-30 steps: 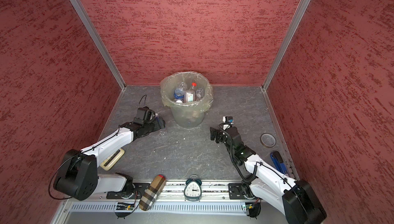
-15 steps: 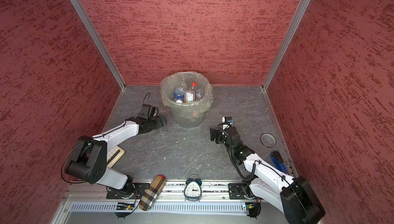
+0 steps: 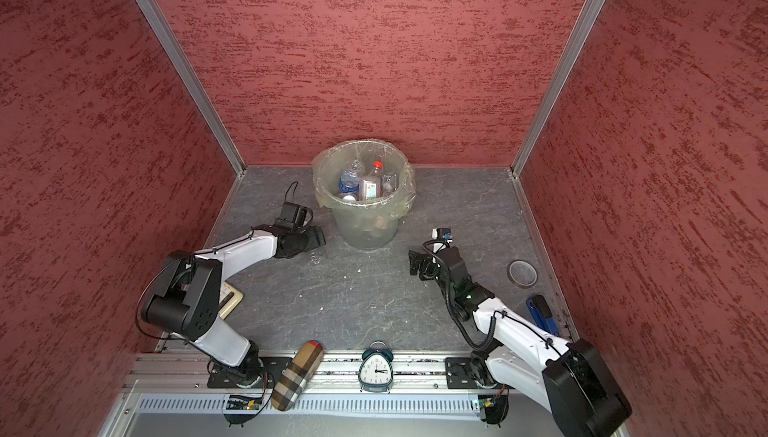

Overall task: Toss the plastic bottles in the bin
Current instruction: 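Close the left gripper on the water bottle and lift it upright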

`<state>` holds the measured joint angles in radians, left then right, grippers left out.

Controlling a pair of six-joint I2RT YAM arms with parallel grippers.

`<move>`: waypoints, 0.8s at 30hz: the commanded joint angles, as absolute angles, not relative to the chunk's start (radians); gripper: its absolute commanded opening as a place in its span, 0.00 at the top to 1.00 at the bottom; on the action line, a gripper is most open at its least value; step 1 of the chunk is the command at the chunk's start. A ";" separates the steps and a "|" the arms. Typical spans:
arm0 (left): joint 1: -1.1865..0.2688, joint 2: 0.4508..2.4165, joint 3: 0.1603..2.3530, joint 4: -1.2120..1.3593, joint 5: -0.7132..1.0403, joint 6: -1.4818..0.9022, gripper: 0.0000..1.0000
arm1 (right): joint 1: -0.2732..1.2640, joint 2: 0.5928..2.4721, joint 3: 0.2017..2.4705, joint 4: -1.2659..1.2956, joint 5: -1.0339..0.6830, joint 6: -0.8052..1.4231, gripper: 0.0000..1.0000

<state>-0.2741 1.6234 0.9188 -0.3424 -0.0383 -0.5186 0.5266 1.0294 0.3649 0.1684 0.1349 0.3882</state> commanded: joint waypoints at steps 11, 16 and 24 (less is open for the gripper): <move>-0.258 1.659 0.940 -0.330 0.000 -0.495 0.26 | 0.518 1.049 0.394 0.199 0.132 0.387 0.01; -0.251 1.680 0.944 -0.334 0.024 -0.491 0.26 | 0.518 1.055 0.396 0.201 0.135 0.385 0.01; -0.245 1.609 0.890 -0.305 0.057 -0.479 0.36 | 0.518 1.061 0.397 0.202 0.138 0.383 0.01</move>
<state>-0.2508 1.6672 0.9180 -0.3317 0.0406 -0.4934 0.5262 1.0573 0.3653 0.1699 0.1345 0.3874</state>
